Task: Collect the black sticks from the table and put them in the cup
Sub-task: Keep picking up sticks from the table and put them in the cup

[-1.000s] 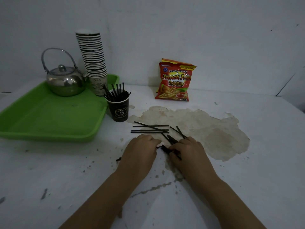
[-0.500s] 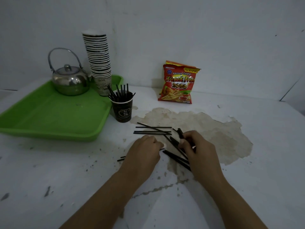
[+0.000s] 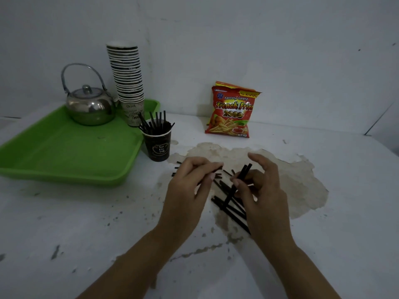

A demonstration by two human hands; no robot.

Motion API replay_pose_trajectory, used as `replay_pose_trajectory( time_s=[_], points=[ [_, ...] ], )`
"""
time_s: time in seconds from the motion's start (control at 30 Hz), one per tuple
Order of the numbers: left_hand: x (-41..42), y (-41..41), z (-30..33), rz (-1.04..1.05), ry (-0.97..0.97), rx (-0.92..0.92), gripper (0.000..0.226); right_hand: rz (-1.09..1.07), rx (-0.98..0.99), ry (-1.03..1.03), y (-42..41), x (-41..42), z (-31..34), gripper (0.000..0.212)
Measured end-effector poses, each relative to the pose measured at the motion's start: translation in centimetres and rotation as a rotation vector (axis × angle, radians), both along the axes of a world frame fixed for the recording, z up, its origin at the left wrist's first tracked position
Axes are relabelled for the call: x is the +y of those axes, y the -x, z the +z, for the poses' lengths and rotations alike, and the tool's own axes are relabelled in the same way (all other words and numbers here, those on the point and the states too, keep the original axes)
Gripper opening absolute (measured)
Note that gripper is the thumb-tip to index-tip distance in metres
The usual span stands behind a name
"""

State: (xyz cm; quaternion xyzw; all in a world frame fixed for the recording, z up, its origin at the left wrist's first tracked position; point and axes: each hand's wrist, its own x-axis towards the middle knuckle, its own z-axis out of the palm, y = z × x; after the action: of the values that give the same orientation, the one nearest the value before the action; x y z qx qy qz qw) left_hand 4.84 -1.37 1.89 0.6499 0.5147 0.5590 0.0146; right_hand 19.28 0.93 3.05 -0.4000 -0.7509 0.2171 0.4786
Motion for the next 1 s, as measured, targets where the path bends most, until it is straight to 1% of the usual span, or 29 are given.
replay_pose_trajectory(
  time_s=[0.1,0.2,0.27,0.33,0.4,0.53,0.6,0.8,1.0],
  points=[
    [-0.02,-0.06,0.06,-0.069,0.084,-0.207,0.031,0.030,-0.044,-0.020,0.15,-0.25,-0.17,0.060],
    [-0.20,-0.21,0.17,-0.206,0.192,-0.476,0.034,0.035,-0.086,-0.025,0.34,-0.33,-0.65,0.051],
    [-0.23,-0.27,0.26,-0.246,0.208,-0.574,0.035,0.036,-0.097,-0.022,0.44,-0.33,-0.83,0.043],
    [-0.21,-0.27,0.42,-0.254,0.206,-0.617,0.036,0.030,-0.119,-0.042,0.55,-0.34,-0.76,0.036],
    [-0.20,-0.28,0.47,-0.238,0.190,-0.608,0.038,0.024,-0.137,-0.050,0.60,-0.38,-0.63,0.033],
    [-0.32,-0.21,0.37,-0.180,0.134,-0.497,0.042,0.019,-0.152,-0.050,0.58,-0.51,-0.38,0.033],
    [-0.30,-0.17,0.26,-0.170,0.122,-0.467,0.040,0.015,-0.155,-0.049,0.58,-0.58,-0.36,0.033],
    [-0.22,-0.20,-0.25,-0.209,0.167,-0.443,0.030,0.016,-0.154,-0.023,0.56,-0.65,-0.48,0.032],
    [-0.29,-0.05,-0.08,-0.224,0.181,-0.425,0.027,-0.017,-0.163,-0.082,0.51,-0.45,-0.55,0.032]
  ],
)
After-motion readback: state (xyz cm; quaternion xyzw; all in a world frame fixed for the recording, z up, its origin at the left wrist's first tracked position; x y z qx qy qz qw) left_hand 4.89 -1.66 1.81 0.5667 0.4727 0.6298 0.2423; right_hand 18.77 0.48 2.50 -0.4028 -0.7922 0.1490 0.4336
